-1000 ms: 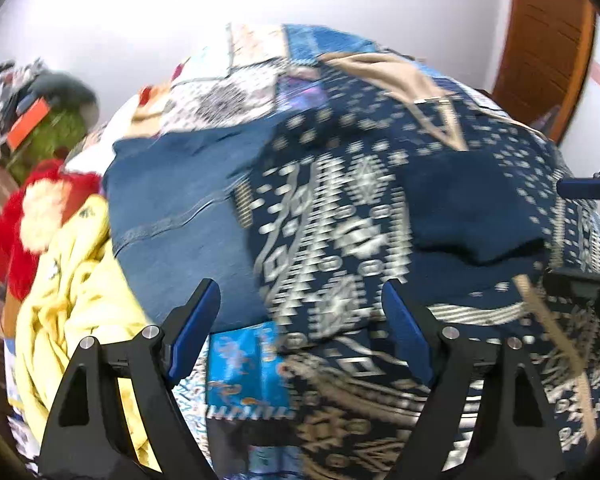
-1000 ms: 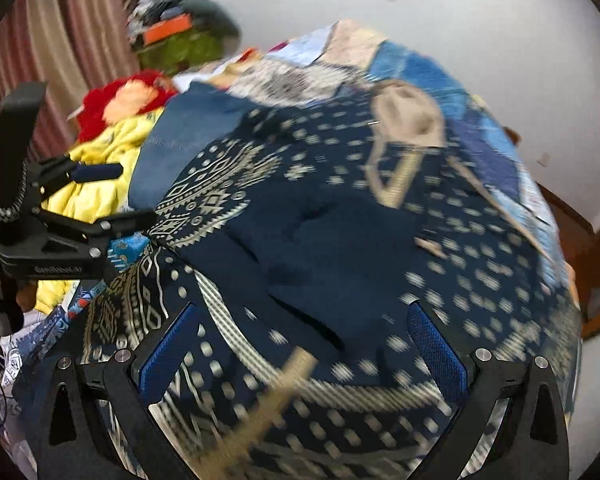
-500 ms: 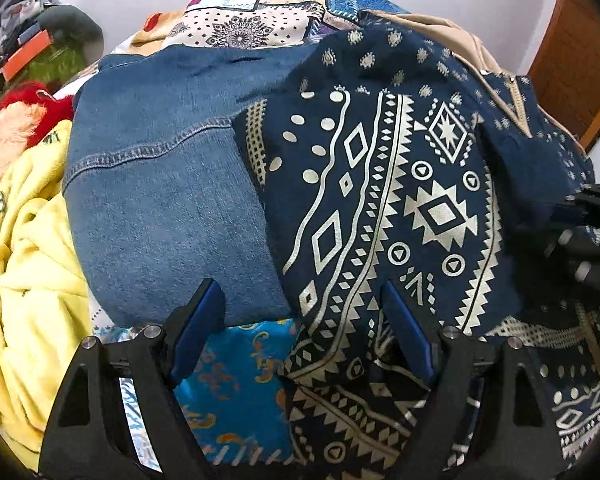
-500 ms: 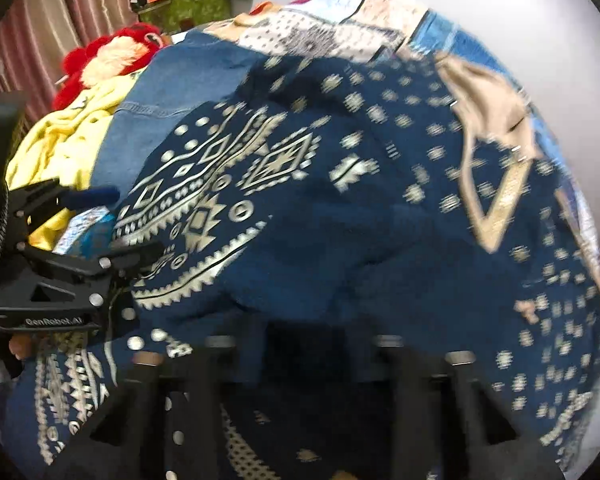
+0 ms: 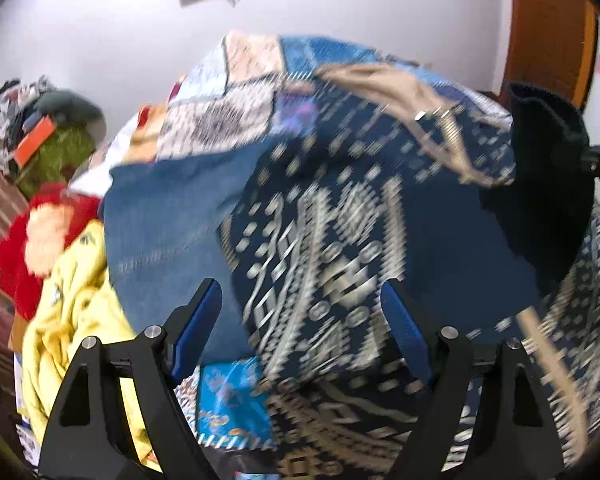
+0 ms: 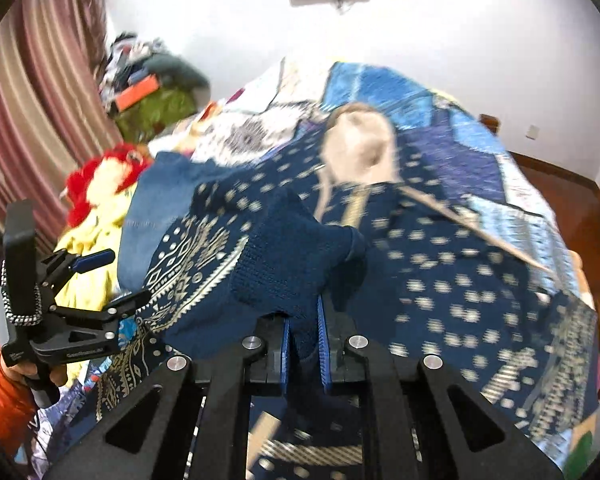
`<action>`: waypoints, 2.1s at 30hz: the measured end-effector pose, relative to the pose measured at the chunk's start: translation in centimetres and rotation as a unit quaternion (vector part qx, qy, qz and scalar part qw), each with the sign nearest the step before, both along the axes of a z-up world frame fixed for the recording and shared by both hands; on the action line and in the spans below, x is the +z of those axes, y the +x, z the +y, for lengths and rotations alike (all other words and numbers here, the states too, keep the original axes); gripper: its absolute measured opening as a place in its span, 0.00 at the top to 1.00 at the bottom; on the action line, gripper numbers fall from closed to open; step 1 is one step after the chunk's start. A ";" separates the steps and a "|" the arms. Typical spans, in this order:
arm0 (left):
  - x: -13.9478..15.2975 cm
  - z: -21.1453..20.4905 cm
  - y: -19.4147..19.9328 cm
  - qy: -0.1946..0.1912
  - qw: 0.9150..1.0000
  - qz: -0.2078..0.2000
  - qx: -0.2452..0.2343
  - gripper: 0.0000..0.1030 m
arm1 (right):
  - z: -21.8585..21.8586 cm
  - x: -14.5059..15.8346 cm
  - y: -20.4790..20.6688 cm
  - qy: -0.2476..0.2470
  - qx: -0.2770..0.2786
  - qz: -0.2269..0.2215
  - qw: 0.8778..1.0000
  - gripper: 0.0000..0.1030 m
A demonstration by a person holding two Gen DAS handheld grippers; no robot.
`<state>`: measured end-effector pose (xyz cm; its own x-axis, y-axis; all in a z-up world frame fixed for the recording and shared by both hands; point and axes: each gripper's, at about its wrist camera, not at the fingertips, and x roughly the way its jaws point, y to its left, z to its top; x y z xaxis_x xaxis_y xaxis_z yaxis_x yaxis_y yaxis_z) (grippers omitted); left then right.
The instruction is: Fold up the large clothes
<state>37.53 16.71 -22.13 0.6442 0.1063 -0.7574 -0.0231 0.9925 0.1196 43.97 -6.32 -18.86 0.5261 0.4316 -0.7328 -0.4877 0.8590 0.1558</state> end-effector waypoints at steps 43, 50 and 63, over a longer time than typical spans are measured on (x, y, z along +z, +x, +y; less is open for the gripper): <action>-3.6 -6.2 3.3 0.006 0.996 0.087 -0.009 0.13 | -23.9 -1.7 -3.1 -0.071 -0.177 0.076 0.979 0.10; -0.9 -9.7 3.3 -0.022 0.997 0.054 -0.043 0.13 | -27.9 -5.2 -1.5 0.021 -0.217 0.132 0.967 0.10; -0.5 -13.1 4.2 -0.057 0.994 0.032 -0.082 0.13 | -32.5 -12.3 5.5 0.166 -0.323 0.191 0.912 0.17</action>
